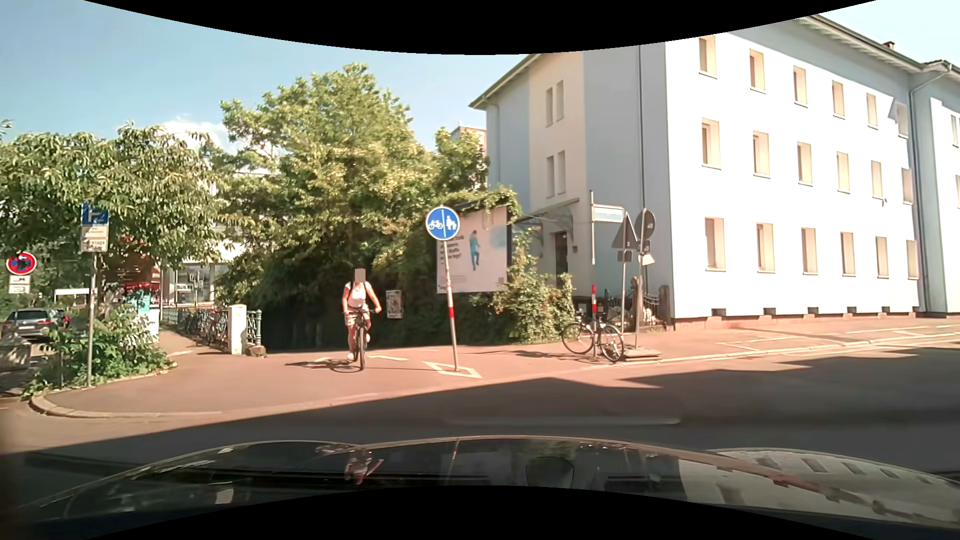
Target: Follow the waypoints while adhering to traffic rules and regulations
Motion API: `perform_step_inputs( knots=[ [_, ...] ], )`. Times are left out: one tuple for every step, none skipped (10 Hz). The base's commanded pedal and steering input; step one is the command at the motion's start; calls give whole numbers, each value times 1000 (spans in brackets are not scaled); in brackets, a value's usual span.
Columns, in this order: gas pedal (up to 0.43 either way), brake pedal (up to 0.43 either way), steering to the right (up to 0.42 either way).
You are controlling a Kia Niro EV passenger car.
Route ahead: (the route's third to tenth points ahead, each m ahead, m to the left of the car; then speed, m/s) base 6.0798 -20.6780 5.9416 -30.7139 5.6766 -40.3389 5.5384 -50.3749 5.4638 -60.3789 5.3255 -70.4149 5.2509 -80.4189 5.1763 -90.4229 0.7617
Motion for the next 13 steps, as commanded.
perform_step_inputs(
  knots=[
    [0,171,688],
    [0,177,682],
    [0,165,680],
    [0,0,685],
    [0,0,700],
    [0,0,715],
    [0,0,739],
    [0,0,768],
    [280,0,793],
    [512,0,824],
    [539,0,838],
    [539,0,848],
    [531,0,850]
  ],
)
